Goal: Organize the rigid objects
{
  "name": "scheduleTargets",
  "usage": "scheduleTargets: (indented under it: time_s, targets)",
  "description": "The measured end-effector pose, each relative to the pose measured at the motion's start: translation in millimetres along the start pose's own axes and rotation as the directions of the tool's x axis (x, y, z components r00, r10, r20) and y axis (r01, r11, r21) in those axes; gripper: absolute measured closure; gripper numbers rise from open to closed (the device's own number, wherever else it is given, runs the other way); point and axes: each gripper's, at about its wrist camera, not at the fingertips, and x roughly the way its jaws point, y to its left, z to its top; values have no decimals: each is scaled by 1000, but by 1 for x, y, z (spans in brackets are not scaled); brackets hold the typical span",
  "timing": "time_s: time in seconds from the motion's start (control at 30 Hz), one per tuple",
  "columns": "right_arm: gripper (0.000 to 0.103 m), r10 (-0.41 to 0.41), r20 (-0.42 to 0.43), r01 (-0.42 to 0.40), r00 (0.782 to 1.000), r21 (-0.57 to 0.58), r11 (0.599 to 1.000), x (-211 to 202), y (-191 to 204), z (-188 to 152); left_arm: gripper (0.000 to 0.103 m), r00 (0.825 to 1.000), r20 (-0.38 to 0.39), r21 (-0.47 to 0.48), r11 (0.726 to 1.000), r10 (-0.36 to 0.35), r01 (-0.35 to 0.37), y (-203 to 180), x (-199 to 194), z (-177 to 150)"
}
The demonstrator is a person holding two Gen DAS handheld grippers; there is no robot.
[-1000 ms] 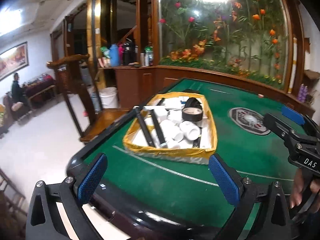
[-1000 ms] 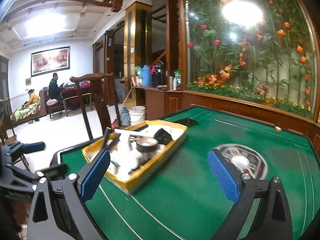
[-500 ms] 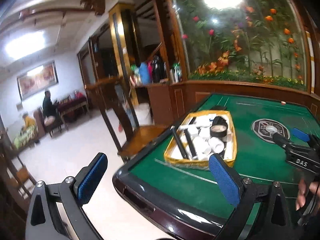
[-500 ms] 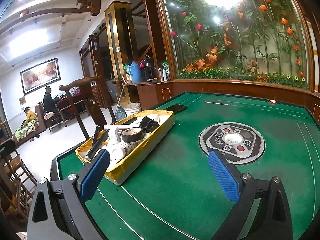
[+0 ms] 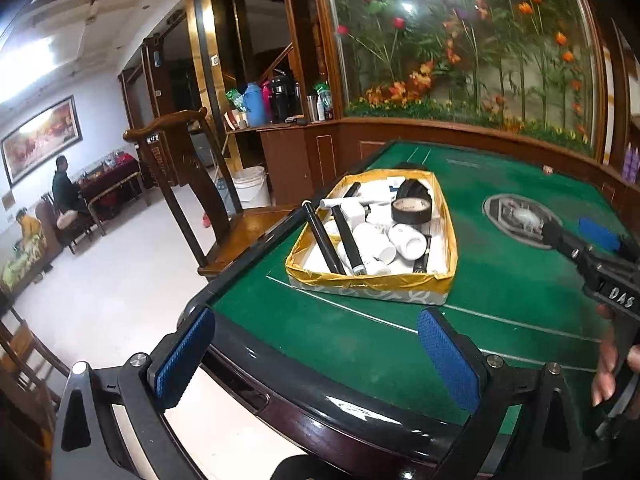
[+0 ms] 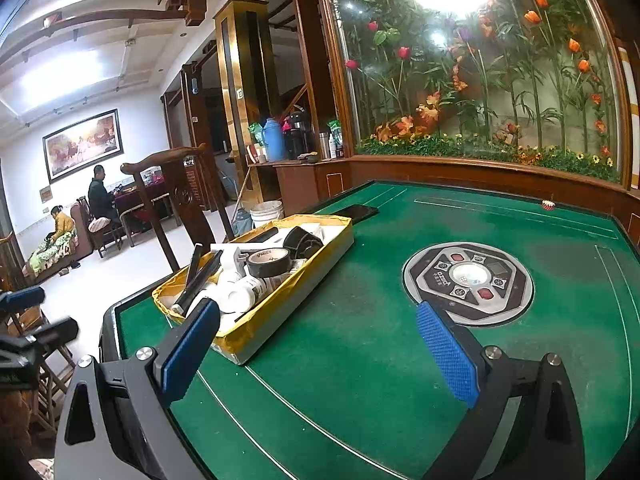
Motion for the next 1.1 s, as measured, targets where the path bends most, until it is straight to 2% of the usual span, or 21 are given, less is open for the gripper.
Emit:
scheduleTargets:
  time_s: [0.1,0.2,0.33,0.43,0.67,1.1]
  targets:
    - [4,1,6,-1,1000,-7,1000,0,0,0,0,1000,-5,28,1000,1,-1,-5,1,1]
    - [4,1,3,-1,1000,-3,1000,0,2,-1,0,1000,-1,5,1000,18,-18,-3,6,2]
    - [4,4,-9,-4,1000,8,1000,2,1,-2,0,999,-32,-9,999,44,-44,-1,20,0]
    - [4,4,-17,-4,1000,9,1000,3,2,-3,0,998,-61,-18,999,29,-30,1,30,-3]
    - [4,1,-32,-1,999,-5,1000,6,7,-4,0,995,-87,-16,999,43,-44,2,42,-8]
    - [4,-12,-52,12,999,-4,1000,8,7,-6,0,993,-95,19,998,67,-66,-5,48,-13]
